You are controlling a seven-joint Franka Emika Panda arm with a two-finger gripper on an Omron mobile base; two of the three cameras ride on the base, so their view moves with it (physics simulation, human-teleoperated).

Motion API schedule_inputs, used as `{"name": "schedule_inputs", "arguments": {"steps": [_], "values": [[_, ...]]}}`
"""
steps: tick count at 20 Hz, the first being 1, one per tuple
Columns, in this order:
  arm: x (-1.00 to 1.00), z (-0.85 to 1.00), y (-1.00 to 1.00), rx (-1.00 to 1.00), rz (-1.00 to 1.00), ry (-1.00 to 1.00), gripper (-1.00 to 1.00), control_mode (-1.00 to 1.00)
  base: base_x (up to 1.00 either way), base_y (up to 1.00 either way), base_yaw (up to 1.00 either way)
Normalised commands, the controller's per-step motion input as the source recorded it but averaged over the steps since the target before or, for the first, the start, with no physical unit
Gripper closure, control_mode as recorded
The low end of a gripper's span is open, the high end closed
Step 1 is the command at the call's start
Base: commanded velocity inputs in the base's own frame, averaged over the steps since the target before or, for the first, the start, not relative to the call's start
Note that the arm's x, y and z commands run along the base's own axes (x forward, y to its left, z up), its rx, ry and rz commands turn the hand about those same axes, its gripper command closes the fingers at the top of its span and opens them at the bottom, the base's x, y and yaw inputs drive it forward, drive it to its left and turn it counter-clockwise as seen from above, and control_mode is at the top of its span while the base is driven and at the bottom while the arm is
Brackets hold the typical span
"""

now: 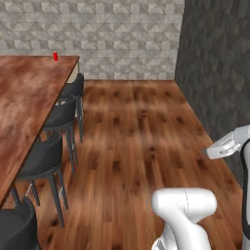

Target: Four empty soda cans are scattered around the kitchen. Gather all the cans and cluster them next to the stove for recycling.

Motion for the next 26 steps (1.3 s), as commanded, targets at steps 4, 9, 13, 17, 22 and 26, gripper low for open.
{"name": "schedule_inputs", "arguments": {"steps": [4, 9, 13, 17, 22, 26], "values": [[0.0, 0.0, 0.0, 0.0, 0.0, 0.0, -1.0, 1.0, 0.46, -0.54, 0.0], [0.0, 0.0, 0.0, 0.0, 0.0, 0.0, -1.0, 1.0, 0.62, -0.37, -0.05], [0.0, 0.0, 0.0, 0.0, 0.0, 0.0, -1.0, 1.0, 0.71, -0.29, -0.07], [0.0, 0.0, 0.0, 0.0, 0.0, 0.0, -1.0, 1.0, 0.8, -0.26, -0.07], [0.0, 0.0, 0.0, 0.0, 0.0, 0.0, -1.0, 1.0, 0.82, -0.25, -0.06], [0.0, 0.0, 0.0, 0.0, 0.0, 0.0, -1.0, 1.0, 0.82, -0.22, -0.04]]}}
